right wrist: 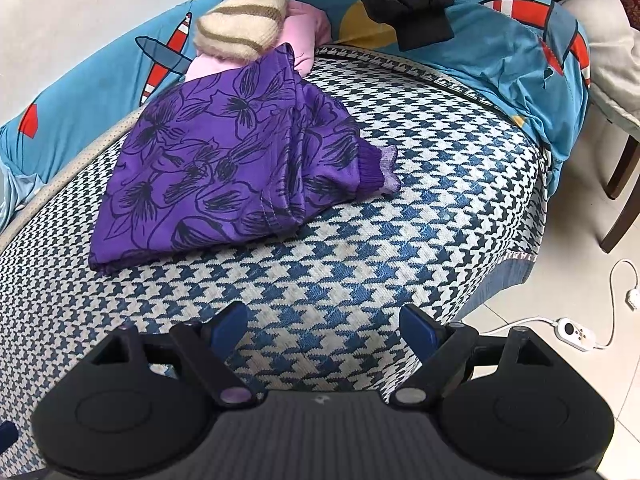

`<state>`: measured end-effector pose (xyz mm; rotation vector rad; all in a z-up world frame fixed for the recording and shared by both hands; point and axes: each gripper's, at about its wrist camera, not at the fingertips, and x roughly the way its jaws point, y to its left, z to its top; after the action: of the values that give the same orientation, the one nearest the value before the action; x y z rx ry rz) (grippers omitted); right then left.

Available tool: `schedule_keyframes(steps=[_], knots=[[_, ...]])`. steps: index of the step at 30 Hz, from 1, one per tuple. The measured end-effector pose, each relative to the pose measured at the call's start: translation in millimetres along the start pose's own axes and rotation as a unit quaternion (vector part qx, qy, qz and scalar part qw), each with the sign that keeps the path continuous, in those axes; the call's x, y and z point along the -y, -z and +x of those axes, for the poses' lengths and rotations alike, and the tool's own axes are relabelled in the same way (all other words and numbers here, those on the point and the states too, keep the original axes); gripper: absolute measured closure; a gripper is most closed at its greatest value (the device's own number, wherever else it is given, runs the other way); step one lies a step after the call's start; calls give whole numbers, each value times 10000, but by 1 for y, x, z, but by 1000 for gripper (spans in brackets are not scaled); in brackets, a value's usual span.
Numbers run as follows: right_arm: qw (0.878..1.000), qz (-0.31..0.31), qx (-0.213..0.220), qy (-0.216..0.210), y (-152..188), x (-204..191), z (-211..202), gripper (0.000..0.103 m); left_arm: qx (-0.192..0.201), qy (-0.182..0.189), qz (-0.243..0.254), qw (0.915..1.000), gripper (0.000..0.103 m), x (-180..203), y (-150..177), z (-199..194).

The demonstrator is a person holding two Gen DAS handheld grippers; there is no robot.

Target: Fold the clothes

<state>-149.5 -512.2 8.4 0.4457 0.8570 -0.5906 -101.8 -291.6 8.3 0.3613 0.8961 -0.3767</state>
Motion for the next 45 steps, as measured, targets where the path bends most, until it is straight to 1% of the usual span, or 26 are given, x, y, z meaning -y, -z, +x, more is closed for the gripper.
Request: schedule_keyframes(steps=[18,32,45], knots=[[10000,-19,12,-82,4,0,-3,20,80,-6,-29,10000,0,0,-2,-10],[10000,-23,27,-81,4,0,-4,20,83,134,-4,9999,0,3,-1,-14],[10000,-42,19,-86,4,0,-4,20,94,161,-13,9998,0,2,-1,-15]])
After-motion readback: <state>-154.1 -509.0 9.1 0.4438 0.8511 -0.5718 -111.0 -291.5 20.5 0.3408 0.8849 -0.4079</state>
